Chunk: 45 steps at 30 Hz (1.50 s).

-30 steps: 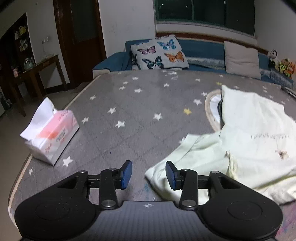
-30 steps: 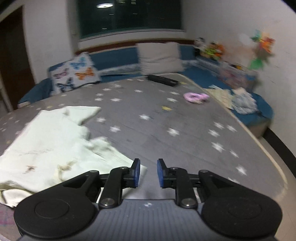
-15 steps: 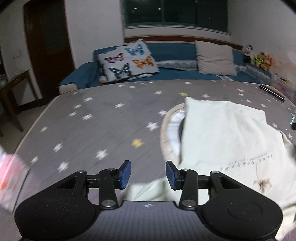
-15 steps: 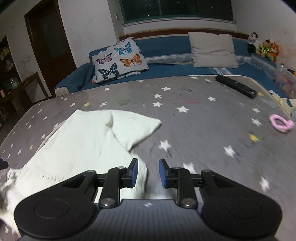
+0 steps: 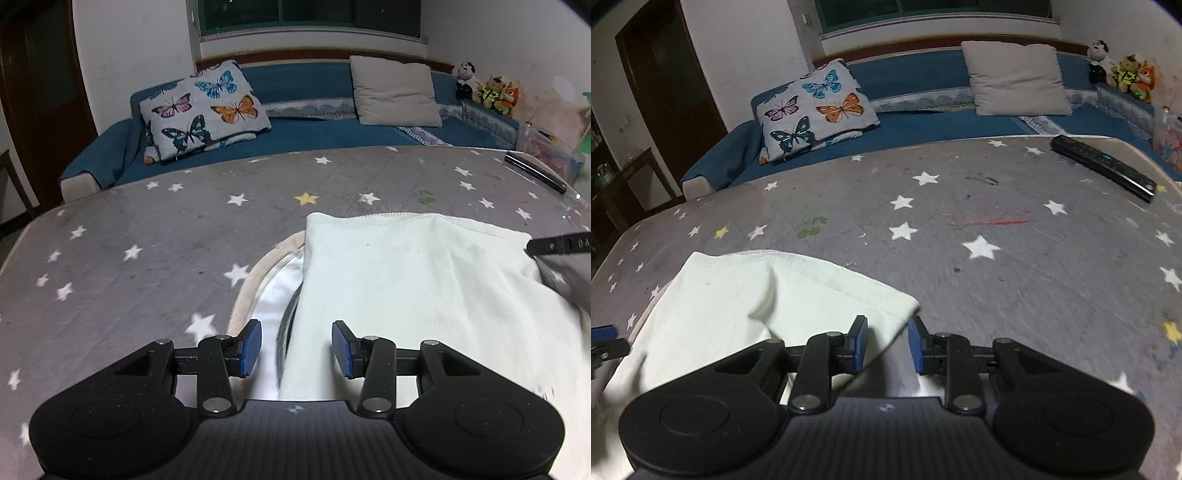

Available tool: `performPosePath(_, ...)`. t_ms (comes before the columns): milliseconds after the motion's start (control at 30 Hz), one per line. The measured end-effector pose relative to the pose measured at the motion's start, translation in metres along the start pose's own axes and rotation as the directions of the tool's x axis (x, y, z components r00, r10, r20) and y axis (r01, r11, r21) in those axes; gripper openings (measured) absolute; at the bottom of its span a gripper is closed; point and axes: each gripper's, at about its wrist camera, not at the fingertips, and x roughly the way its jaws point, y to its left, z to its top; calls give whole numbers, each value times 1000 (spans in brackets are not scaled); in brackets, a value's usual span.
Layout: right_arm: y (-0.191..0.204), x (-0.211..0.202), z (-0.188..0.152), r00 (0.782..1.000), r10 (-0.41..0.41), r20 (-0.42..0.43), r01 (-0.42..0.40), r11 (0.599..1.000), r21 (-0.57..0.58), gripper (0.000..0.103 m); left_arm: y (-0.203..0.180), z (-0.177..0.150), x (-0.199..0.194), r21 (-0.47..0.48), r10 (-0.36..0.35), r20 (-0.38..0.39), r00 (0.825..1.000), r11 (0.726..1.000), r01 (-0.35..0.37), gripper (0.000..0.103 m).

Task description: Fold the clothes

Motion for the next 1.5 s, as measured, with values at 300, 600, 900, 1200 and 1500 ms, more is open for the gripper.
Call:
performPosePath(300, 13, 15, 5, 999, -45, 20, 46, 995, -86, 3, -5, 18, 39, -44, -27, -17, 999, 999, 26, 44)
performPosePath(600, 24, -1, 16, 977, -146, 157, 175, 967, -188, 3, -22, 20, 37, 7, -84, 42, 996, 996, 84, 5)
performPosePath(900, 11, 21, 4, 985, -157, 76, 169, 969, -178, 3, -54, 9, 16, 103, -251, 52, 967, 964, 245, 5)
performPosePath(1200, 7, 21, 5, 988, -138, 76, 149, 975, -167, 5, -80, -6, 3, 212, -368, 20, 930, 910, 356, 8)
performPosePath(1500, 5, 21, 5, 989, -130, 77, 141, 976, -164, 7, -41, 24, 30, 12, -193, 54, 980, 981, 193, 28)
